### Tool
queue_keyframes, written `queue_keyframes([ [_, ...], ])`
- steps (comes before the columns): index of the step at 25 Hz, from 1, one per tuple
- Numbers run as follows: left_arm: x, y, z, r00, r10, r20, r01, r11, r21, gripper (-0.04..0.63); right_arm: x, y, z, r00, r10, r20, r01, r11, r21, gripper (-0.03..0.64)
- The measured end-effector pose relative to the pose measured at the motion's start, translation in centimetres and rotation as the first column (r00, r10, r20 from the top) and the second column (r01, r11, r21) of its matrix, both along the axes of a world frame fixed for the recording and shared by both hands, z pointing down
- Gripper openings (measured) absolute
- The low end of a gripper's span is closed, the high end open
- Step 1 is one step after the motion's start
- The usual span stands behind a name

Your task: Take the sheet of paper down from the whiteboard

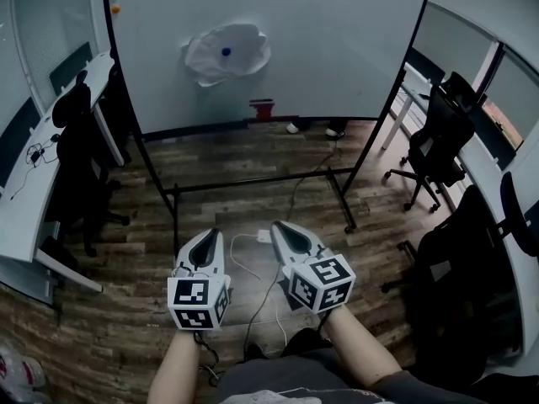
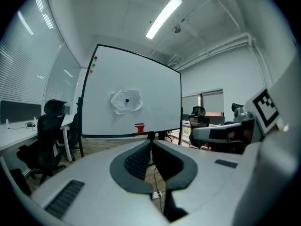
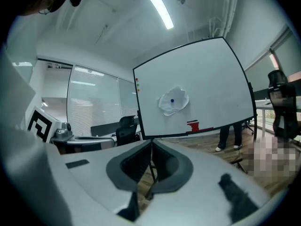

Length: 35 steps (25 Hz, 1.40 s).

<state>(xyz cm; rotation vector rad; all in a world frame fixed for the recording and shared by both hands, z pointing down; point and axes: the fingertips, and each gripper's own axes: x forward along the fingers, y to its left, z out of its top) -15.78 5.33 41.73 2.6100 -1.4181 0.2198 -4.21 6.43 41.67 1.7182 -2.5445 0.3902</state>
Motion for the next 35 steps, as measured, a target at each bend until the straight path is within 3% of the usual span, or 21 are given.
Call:
queue_keyframes([
  [8, 1.4, -2.9, 1.1, 1.0, -0.004, 0.024, 0.004, 1.0, -0.016, 0.023, 2.3, -3.4, 1.1, 0.999, 0.024, -0.032, -0.024, 1.0, -0.004, 0.023],
  [18, 3.8, -10.6, 1.8, 0.993, -0.098, 0.065, 0.1, 0.995, -0.026, 0.025, 5.8, -13.4, 1.2, 0.998, -0.054, 0.012, 0.054, 0.999, -0.008, 0.023],
  [35, 10.0, -23.7, -0.1, 0.957, -0.287, 0.05, 0.287, 0.958, 0.0, 0.025, 12.9, -29.2, 0.6, 0.979, -0.194, 0.062, 0.196, 0.981, -0.012, 0.023],
])
